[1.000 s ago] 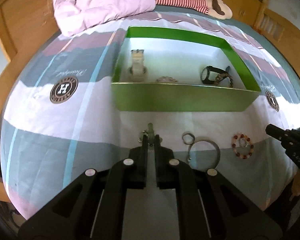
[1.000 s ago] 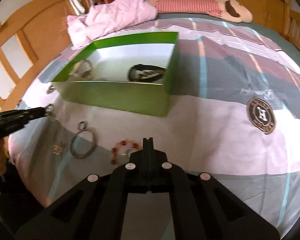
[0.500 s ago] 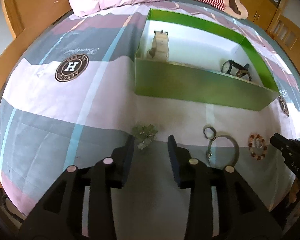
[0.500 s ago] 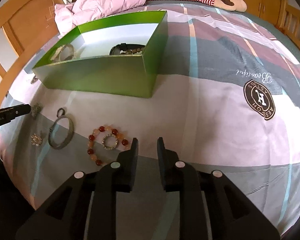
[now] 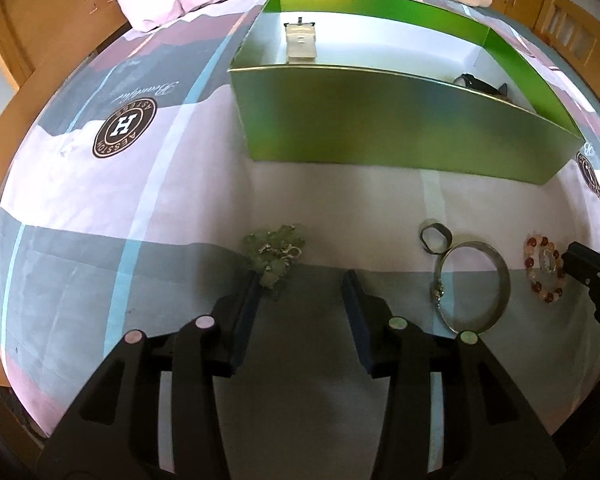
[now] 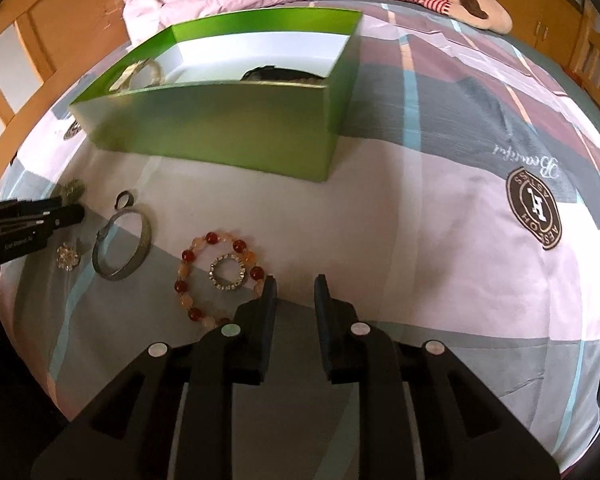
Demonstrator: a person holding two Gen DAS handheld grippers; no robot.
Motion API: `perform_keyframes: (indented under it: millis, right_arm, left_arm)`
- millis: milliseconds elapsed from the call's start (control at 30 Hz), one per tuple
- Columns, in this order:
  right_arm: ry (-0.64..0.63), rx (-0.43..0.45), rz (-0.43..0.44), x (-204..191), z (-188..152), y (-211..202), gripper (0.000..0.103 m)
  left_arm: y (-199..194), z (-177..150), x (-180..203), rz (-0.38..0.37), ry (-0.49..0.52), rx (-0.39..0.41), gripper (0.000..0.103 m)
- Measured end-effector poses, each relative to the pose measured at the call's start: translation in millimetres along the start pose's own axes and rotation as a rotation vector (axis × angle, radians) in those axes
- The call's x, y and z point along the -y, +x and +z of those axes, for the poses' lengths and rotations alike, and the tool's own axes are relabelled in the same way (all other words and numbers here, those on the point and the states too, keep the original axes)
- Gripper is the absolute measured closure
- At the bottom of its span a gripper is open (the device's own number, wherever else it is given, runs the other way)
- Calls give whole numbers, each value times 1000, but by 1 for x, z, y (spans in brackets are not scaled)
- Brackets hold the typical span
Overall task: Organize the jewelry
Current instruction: 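Move the left tool toward the green charm bracelet, then lower the left tool onto the green charm bracelet while the right tool moves to the red-amber bracelet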
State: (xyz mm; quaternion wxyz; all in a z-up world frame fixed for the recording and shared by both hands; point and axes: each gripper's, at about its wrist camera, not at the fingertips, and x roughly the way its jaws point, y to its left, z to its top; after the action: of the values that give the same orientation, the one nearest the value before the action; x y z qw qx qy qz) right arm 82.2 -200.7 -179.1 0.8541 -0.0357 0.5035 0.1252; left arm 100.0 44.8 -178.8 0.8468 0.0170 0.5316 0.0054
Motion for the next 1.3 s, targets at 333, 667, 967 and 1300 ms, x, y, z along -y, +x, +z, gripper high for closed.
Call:
perform_keyframes:
  millis: [333, 667, 967, 1300]
  right_arm:
    - [-22, 33, 56, -9, 2, -7, 83]
    - [-86, 38, 125, -26, -1, -10, 83]
    - [-97, 2, 135, -30, -3, -6, 83]
    - [-65, -29, 179, -23, -2, -3, 82]
  left_arm:
    - [0, -5, 2, 10, 18, 23, 56]
    - [0, -6, 1, 20, 12, 24, 51]
    - [1, -7, -1, 23, 8, 26, 49]
    - [1, -6, -1, 30, 13, 25, 48]
